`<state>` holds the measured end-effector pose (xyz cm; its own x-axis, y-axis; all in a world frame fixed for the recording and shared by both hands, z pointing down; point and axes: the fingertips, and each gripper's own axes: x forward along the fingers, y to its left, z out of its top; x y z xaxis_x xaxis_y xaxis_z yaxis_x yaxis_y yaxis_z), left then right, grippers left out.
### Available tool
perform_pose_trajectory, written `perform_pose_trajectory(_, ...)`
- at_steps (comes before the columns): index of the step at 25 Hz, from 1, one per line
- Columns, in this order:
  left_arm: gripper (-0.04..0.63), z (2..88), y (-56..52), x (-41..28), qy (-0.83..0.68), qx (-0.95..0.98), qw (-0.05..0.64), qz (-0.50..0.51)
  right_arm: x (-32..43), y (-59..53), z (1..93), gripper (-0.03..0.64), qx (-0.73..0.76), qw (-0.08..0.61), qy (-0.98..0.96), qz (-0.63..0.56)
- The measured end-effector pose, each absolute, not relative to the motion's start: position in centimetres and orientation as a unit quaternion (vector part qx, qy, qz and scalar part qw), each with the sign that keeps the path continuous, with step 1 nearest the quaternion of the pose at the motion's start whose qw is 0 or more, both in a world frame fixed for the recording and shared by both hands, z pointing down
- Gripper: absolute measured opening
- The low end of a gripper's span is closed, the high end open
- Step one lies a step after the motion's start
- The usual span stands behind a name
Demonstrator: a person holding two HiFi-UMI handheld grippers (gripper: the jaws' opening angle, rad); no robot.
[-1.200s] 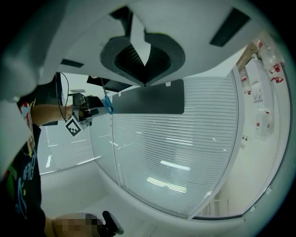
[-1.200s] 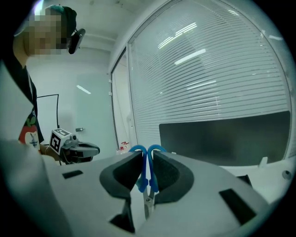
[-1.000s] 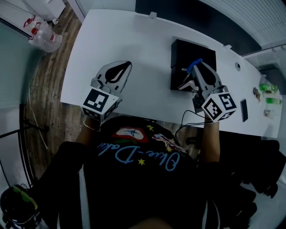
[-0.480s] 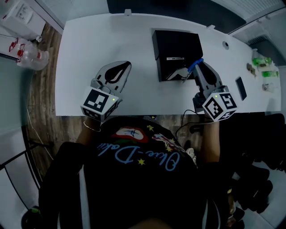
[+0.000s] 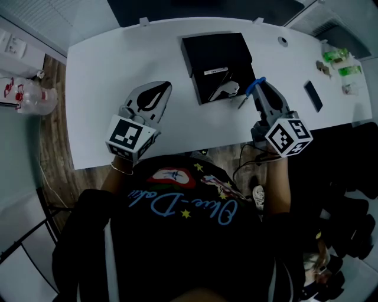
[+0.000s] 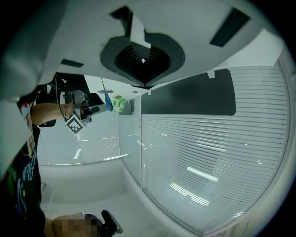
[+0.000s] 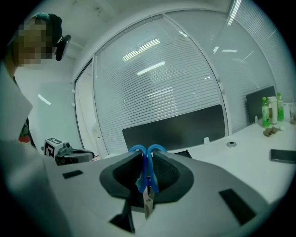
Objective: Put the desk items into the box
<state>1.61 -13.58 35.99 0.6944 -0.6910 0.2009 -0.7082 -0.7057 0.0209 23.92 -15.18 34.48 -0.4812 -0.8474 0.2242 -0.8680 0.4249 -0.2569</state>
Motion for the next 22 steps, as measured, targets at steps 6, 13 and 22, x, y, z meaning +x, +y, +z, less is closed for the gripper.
perform_pose_trajectory(6, 0.008, 36.1, -13.8, 1.8, -0.370, 0.923, 0.048, 0.093, 24.0, -15.3, 35.3, 0.078, 0.513, 0.013, -0.837, 0.193)
perform_pose_trajectory(13, 0.008, 36.2, -14.2, 1.7, -0.366, 0.925, 0.049, 0.093, 23.5, -15.9, 36.1, 0.078, 0.508, -0.008, -0.833, 0.219)
perform_pose_trajectory(22, 0.008, 36.6, -15.1, 1.5, -0.364, 0.926, 0.047, 0.091, 23.8, -16.8, 36.8, 0.078, 0.514, -0.027, -0.823, 0.242)
